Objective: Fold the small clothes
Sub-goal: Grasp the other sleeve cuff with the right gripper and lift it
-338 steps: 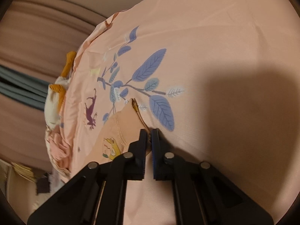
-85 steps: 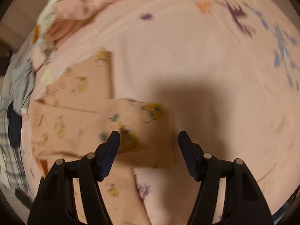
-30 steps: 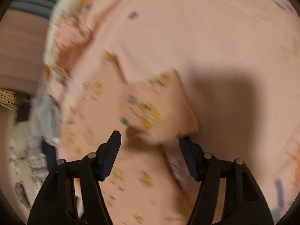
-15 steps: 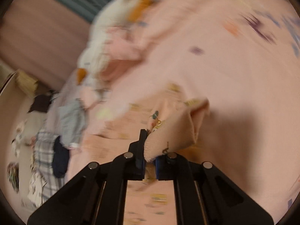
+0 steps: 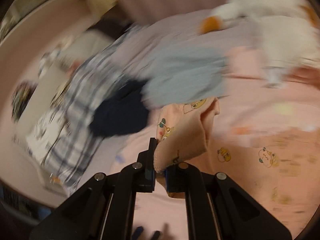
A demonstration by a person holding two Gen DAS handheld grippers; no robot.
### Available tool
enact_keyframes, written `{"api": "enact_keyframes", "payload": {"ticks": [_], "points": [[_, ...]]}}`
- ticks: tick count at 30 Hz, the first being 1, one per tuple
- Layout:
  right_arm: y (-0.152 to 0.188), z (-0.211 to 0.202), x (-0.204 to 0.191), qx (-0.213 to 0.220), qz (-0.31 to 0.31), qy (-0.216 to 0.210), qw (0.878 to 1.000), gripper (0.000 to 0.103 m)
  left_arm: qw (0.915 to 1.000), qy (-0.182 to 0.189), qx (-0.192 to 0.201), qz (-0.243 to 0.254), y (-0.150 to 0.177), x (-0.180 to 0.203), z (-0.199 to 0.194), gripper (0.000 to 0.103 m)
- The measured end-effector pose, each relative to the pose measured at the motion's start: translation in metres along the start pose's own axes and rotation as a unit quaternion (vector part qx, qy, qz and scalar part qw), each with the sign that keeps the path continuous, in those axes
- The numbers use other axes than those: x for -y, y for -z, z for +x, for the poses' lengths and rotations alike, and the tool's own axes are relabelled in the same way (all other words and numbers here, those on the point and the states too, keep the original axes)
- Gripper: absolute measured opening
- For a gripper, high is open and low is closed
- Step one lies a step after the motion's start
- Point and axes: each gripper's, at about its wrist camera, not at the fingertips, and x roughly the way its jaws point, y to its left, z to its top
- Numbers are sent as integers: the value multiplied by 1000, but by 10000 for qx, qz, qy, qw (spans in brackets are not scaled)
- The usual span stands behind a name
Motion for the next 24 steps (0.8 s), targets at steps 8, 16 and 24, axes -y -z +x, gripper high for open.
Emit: {"api": "enact_keyframes", "payload": {"ticks": [8, 16, 24], "points": [[51, 131, -79, -965, -666, -116, 9930, 7, 9959, 388, -102, -811, -13, -57, -4, 75], [17, 86, 10, -425, -153, 259, 9986, 7, 9971, 465, -250, -551, -10, -38, 4, 75], [25, -66, 183, 506, 614, 1371, 9874, 7, 9917, 1065, -632, -336, 12, 20, 15, 75]]}}
